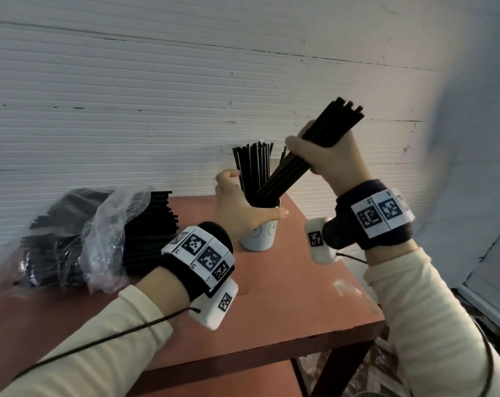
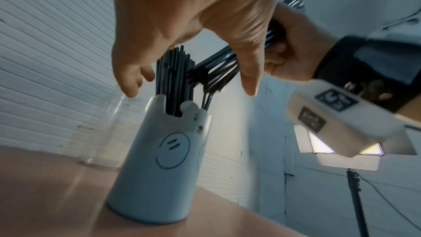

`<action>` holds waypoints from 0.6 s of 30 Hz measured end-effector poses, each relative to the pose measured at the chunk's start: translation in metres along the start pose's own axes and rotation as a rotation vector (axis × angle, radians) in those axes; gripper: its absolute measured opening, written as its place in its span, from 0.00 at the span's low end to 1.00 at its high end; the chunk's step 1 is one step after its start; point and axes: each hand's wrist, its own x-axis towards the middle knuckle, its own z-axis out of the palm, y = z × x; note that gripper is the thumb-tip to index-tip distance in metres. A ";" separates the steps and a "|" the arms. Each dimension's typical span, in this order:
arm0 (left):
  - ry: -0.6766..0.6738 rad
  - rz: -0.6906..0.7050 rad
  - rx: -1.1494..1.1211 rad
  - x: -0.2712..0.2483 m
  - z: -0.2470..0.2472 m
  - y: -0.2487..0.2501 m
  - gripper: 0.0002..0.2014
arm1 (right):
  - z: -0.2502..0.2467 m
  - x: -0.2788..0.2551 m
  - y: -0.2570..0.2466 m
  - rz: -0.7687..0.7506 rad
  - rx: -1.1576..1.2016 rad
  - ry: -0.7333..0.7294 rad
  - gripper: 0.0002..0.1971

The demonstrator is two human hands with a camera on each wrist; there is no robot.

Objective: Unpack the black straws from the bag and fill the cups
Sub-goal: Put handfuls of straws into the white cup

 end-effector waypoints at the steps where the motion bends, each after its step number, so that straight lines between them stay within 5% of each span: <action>1: 0.004 -0.020 0.018 0.007 0.003 -0.004 0.58 | -0.003 0.008 0.001 0.005 0.002 0.024 0.09; 5: -0.135 -0.142 0.050 0.031 0.009 -0.018 0.70 | -0.006 0.034 0.010 0.039 -0.030 0.025 0.10; 10: -0.248 -0.116 0.128 0.040 0.006 -0.027 0.53 | 0.002 0.050 0.027 0.056 -0.167 -0.046 0.15; 18: -0.304 -0.108 0.164 0.047 0.001 -0.030 0.55 | 0.021 0.047 0.031 0.003 -0.294 -0.213 0.21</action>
